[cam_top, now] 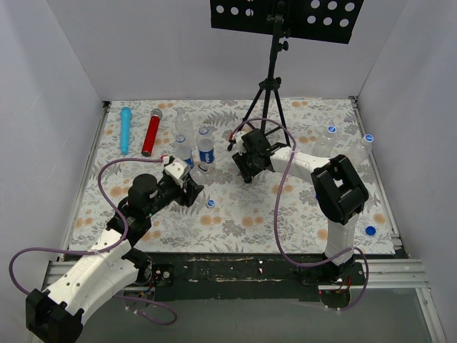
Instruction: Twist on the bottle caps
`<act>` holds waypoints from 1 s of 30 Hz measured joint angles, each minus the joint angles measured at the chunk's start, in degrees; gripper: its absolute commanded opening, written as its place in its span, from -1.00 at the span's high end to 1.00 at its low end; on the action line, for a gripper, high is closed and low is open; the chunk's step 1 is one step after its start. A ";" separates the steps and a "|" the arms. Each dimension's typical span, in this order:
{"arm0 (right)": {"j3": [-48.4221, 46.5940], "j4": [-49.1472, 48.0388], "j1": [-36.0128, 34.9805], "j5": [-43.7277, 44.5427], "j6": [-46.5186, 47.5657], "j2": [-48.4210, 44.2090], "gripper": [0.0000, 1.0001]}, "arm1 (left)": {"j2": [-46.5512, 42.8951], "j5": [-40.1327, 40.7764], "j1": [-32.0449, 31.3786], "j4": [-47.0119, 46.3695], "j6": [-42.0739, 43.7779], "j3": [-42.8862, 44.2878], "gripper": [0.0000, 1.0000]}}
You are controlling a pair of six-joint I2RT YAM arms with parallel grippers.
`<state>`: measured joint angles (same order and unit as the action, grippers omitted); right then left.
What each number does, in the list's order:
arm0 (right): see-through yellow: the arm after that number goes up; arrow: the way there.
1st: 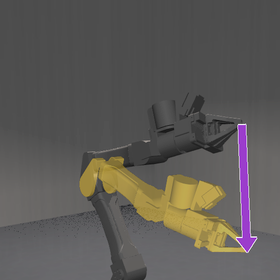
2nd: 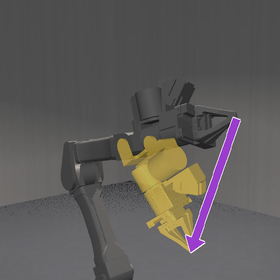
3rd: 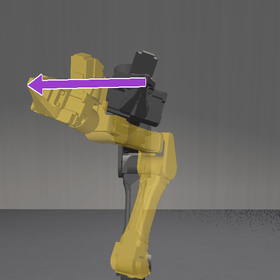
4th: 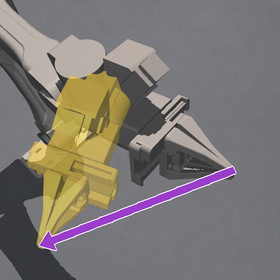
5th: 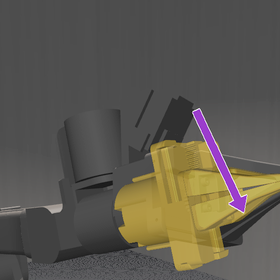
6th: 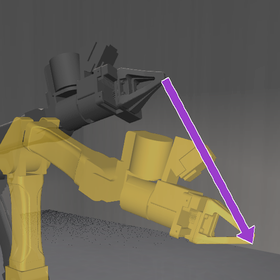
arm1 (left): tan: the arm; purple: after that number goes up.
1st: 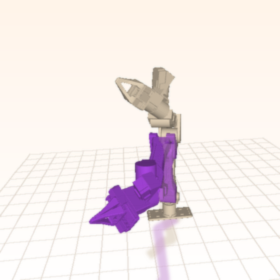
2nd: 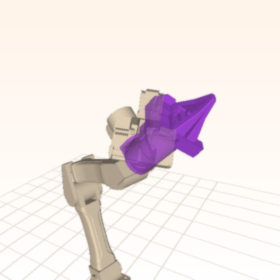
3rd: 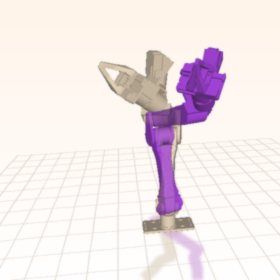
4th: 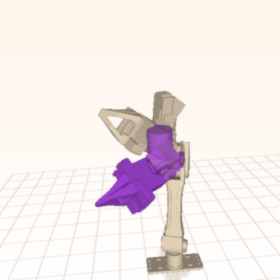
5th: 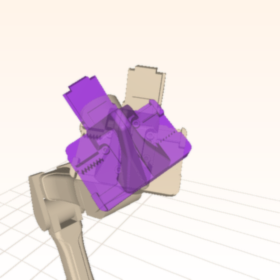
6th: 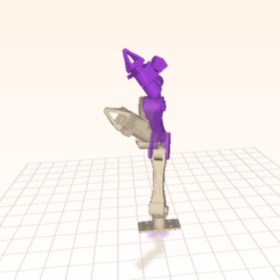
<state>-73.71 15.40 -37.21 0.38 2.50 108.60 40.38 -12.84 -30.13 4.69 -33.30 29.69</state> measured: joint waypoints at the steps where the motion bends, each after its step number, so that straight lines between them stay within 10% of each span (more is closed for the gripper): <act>1: -0.15 0.26 -0.13 0.28 0.13 0.48 0.08 | 0.00 0.00 0.00 0.00 0.00 0.00 0.98; 21: 3.37 5.84 -1.42 3.13 -0.20 -1.03 0.37 | 0.37 -0.11 0.00 -0.02 0.00 0.00 0.99; 30: 7.26 11.10 -1.42 2.67 -1.27 -8.92 -0.04 | 0.66 -0.50 0.02 0.00 -0.02 0.00 0.98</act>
<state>-66.46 26.50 -38.63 3.05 1.23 99.68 41.04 -13.34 -30.11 4.69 -33.32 29.69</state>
